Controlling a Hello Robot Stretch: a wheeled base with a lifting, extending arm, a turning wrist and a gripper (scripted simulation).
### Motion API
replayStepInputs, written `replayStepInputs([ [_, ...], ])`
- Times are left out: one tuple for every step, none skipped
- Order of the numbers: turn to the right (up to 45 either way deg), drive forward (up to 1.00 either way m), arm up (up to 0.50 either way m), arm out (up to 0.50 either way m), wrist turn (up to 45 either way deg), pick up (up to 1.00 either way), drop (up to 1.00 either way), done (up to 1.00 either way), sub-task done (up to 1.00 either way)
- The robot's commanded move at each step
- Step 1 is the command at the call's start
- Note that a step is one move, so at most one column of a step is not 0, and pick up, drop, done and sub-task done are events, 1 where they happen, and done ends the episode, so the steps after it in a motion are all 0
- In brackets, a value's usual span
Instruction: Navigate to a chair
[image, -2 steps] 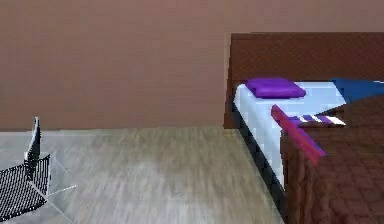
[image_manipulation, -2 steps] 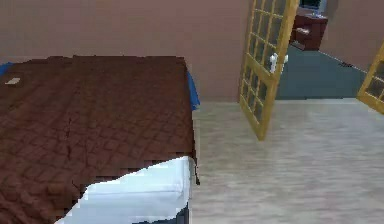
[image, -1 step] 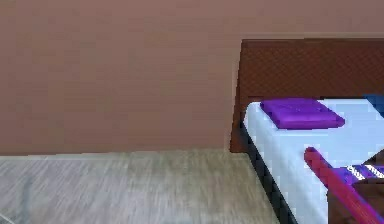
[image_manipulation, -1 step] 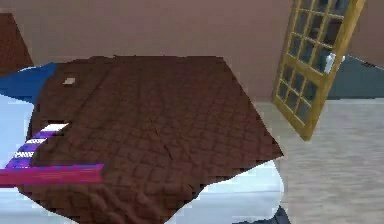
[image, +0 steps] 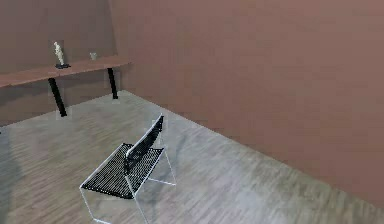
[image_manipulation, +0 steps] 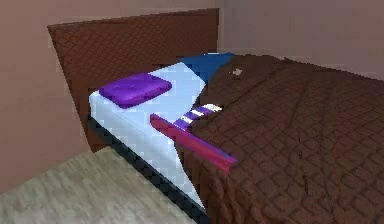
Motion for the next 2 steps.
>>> replayStepInputs([
  [-18.0,0.0,0.0,0.0,0.0,0.0,0.0,0.0,0.0],
  [0.0,0.0,0.0,0.0,0.0,0.0,0.0,1.0,0.0],
])
